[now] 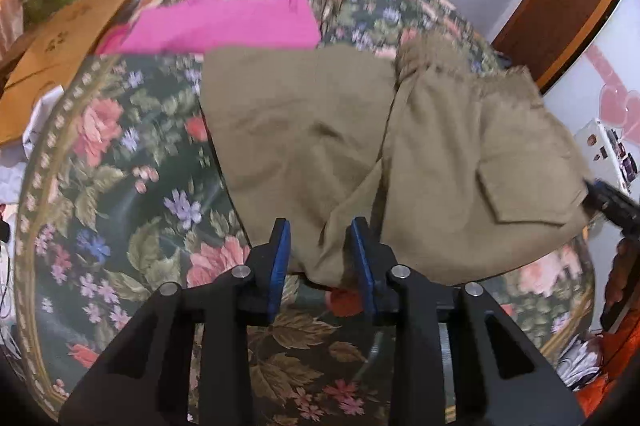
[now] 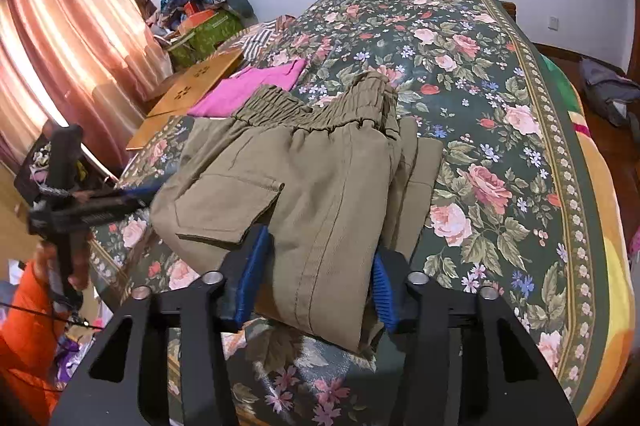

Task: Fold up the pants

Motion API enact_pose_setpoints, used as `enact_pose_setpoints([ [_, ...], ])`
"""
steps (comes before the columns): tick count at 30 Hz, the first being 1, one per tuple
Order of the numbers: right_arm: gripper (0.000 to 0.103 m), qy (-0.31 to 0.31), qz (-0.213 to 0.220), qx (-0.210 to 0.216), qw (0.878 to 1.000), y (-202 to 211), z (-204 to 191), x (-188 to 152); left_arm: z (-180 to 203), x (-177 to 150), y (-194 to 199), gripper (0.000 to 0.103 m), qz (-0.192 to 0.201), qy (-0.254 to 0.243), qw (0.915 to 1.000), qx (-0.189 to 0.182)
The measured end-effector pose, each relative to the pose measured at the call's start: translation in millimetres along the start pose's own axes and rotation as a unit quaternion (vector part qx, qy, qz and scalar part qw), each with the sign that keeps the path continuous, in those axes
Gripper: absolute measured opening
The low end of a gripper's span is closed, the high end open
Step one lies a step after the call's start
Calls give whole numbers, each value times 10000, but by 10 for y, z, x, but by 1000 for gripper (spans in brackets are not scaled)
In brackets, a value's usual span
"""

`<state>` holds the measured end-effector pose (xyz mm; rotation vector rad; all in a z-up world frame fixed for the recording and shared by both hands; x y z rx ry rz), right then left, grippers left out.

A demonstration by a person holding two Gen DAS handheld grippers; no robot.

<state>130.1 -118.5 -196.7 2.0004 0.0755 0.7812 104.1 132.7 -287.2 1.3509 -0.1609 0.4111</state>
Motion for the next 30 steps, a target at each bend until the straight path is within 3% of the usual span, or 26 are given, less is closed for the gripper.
enact_pose_setpoints([
  [4, 23, 69, 32, -73, 9999, 2, -28, -12, 8, -77, -75, 21, -19, -131, 9998, 155],
  [10, 15, 350, 0, -273, 9990, -3, -60, -22, 32, -152, -131, 22, 0, -376, 9980, 518],
  [17, 13, 467, -89, -377, 9982, -20, -32, -66, -54, -171, -164, 23, 22, -269, 9975, 657],
  [26, 13, 347, -50, -465, 9983, 23, 4, -117, -157, -217, -123, 31, 24, -181, 9965, 811],
  [28, 13, 349, -57, -478, 9982, 33, 2, -113, -265, -237, -125, 23, -99, -71, 9917, 1281],
  [29, 13, 323, -76, -475, 9983, 42, 9, -107, -347, -254, -119, 22, -192, 50, 9912, 1308],
  [30, 13, 258, -99, -430, 9987, 54, 26, -98, -444, -265, -79, 22, -227, 300, 9947, 958],
])
Point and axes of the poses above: each gripper's, at about its wrist camera, not at the fingertips, and y roughly against the way its jaws point, z to its right, x to its top, the point moved 3 cm from there along -y, roughly the way its jaws point, and after that the axes turned 7 degrees about -z, right-handed, at the moved point
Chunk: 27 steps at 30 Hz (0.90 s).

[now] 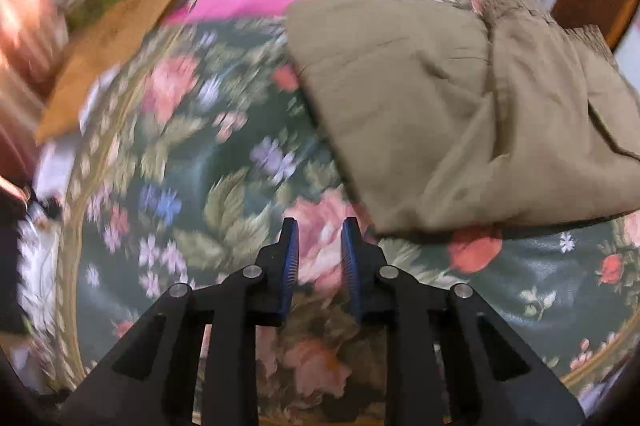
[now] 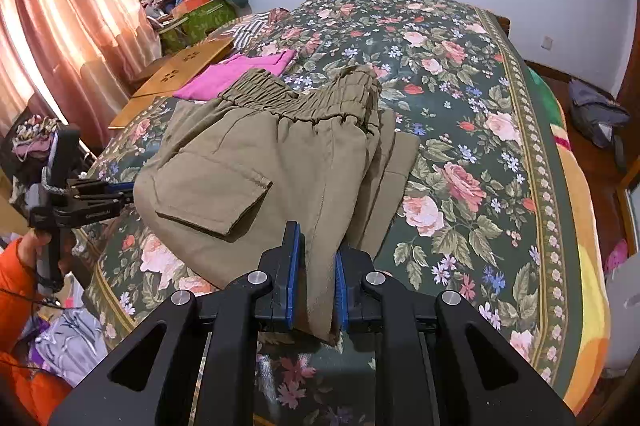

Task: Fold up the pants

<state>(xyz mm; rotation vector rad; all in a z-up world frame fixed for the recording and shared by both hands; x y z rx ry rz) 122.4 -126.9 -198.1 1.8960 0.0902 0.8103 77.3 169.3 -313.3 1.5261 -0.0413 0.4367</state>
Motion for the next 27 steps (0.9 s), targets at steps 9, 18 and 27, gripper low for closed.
enact_pose_setpoints([
  [9, 32, -201, 379, 10, 9991, 263, 122, 349, -14, 573, 603, 22, 884, 80, 9940, -639],
  [18, 61, 260, 584, -484, 9968, 71, 166, 796, 544, 1195, 58, 25, 290, -455, 9912, -1210],
  [27, 61, 258, -104, -433, 9987, -500, 412, 809, 225, 1358, -164, 25, 369, 15, 9966, -735],
])
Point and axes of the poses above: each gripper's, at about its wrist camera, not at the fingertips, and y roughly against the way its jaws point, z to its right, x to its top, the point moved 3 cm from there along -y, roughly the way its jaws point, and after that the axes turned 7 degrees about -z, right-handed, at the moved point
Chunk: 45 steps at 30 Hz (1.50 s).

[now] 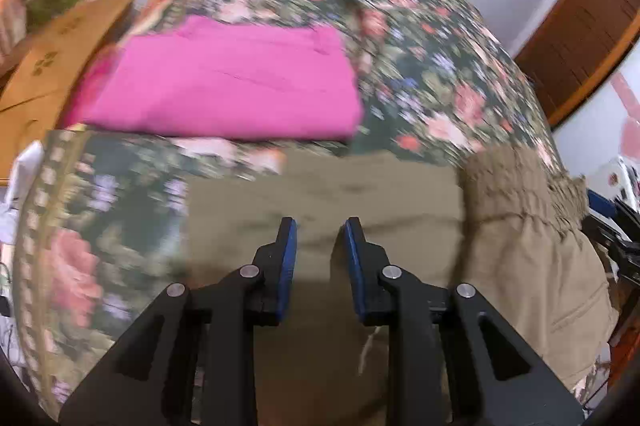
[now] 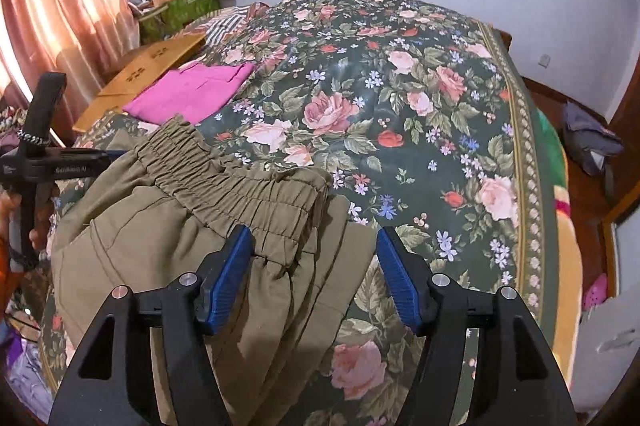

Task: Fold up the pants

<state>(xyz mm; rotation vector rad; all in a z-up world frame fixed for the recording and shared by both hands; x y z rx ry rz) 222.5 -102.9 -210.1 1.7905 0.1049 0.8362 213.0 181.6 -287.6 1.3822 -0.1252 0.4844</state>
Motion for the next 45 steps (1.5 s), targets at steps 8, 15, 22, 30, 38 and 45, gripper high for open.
enact_pose_setpoints([
  [8, 65, 88, 197, -858, 9961, 351, 65, -1, -441, -74, 439, 61, 372, 288, 9968, 651],
  [15, 70, -146, 117, -362, 9992, 640, -76, -92, -245, -430, 605, 87, 395, 105, 9978, 523],
  [22, 80, -287, 140, -262, 9991, 574, -318, -278, -97, -678, 409, 89, 90, 85, 9995, 286],
  [30, 80, -616, -253, -167, 9976, 234, -258, -446, -51, -722, 87, 89, -232, 288, 9992, -122],
  [38, 80, -1163, -479, 543, 9906, 36, -35, -426, -90, -649, -59, 88, -215, 502, 9971, -530],
  [45, 80, -1038, -571, 879, 9891, -100, 18, -346, -31, -552, -97, 66, -184, 370, 9975, -571],
])
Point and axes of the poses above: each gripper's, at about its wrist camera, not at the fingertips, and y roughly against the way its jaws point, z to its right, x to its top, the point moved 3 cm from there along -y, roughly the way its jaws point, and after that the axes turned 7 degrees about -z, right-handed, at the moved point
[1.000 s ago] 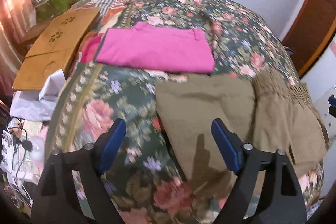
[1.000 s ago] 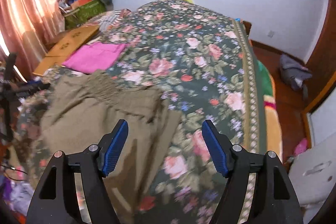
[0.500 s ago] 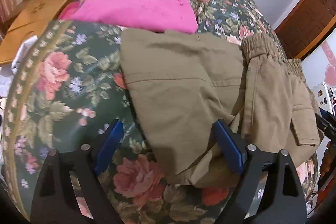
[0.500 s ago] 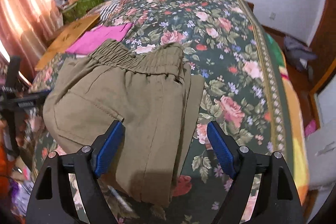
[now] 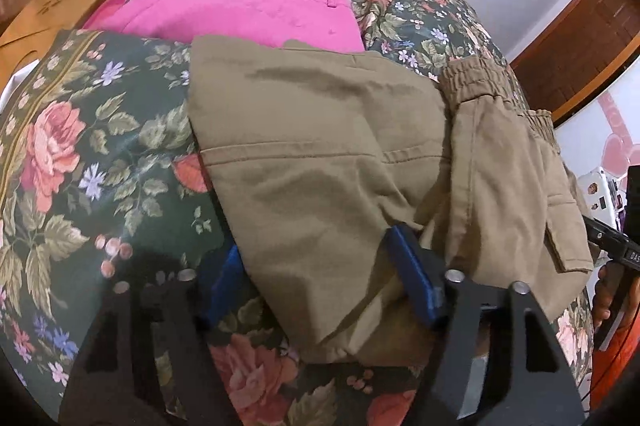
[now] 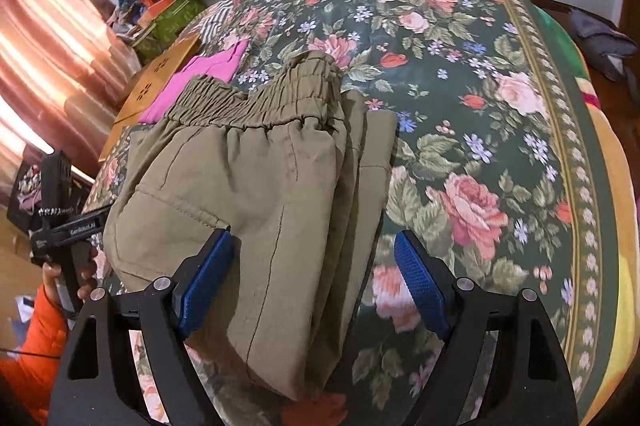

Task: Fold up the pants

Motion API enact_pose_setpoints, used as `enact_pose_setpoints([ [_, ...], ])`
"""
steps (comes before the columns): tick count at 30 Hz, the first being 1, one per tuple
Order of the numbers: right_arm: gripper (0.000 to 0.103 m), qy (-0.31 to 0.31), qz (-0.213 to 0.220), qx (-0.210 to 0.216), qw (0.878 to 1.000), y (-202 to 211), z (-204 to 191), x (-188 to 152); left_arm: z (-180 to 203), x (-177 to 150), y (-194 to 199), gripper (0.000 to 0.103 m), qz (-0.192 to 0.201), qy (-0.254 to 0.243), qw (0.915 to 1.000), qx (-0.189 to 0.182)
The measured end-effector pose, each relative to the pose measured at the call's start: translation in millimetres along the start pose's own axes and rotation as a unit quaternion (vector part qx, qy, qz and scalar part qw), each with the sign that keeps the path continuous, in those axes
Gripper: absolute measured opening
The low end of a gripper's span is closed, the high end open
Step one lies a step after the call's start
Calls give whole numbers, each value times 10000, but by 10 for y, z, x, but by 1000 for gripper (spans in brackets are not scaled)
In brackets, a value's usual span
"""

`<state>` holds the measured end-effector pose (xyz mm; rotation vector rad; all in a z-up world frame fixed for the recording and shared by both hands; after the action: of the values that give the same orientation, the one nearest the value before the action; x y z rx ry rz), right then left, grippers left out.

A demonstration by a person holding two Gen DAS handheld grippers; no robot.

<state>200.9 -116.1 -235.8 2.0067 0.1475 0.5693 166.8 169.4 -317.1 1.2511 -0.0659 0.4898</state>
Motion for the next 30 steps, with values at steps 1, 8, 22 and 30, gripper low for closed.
enact_pose_setpoints([
  [1, 78, 47, -30, 32, 10000, -12, 2, 13, 8, 13, -6, 64, 0, -1, 10000, -3],
  [8, 51, 241, -92, 386, 9989, -59, -10, 101, 48, 61, -7, 43, 24, -43, 9999, 111],
  [22, 9, 634, 409, 84, 9971, 222, -157, 252, 300, 184, 532, 2, 602, -381, 9972, 247],
  [30, 8, 893, 809, 34, 9927, 512, -378, 368, 563, 354, 957, 1, 1076, -764, 9909, 276],
])
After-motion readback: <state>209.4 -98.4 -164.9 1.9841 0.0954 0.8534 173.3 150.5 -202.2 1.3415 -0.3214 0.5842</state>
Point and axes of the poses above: each gripper's, at about its wrist camera, not at the fingertips, and y roughly against the way its jaws point, z to its right, x to its top, the point moved 3 cm from there along -y, roughly the way its jaws point, and after that the axes turned 7 degrees about -z, right-handed, at the moved point
